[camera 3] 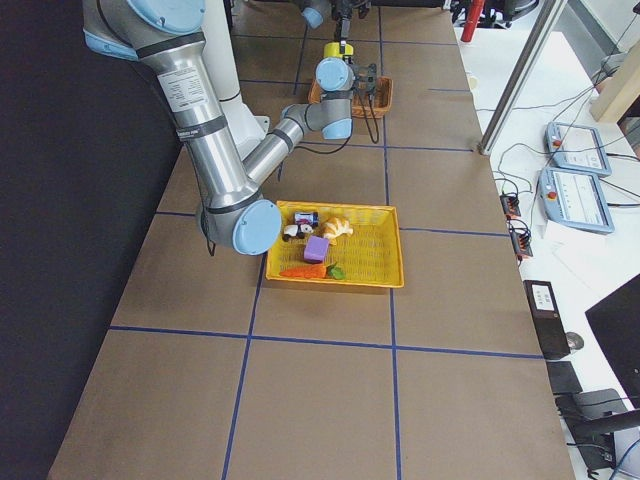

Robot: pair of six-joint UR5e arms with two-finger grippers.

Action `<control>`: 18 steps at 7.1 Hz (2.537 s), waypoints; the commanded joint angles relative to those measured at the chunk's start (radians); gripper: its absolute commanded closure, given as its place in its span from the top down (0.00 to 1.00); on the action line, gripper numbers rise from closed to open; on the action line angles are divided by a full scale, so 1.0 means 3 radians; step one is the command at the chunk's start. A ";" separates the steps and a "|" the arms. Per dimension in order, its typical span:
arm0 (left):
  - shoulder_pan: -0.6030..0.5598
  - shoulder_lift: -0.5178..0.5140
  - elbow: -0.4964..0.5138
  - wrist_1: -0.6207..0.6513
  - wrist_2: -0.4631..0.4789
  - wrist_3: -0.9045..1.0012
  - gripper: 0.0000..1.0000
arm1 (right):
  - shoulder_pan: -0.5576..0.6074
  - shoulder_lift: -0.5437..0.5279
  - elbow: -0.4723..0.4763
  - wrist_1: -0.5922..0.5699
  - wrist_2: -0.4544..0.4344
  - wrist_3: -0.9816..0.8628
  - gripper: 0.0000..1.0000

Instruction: Move tape to another basket

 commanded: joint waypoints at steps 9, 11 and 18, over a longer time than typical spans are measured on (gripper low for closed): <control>0.0697 -0.0396 0.0462 0.1877 0.1560 0.1958 0.48 | 0.1153 -0.0801 -0.0012 -0.1617 0.0617 -0.3179 1.00; 0.0646 -0.0360 0.0397 0.1877 0.1566 0.1963 1.00 | 0.1414 -0.0796 -0.0007 -0.2005 0.0751 -0.3705 1.00; -0.0813 0.0349 0.0176 0.2194 0.0136 0.3601 1.00 | 0.2160 -0.1305 -0.0660 -0.2166 0.1266 -0.5203 1.00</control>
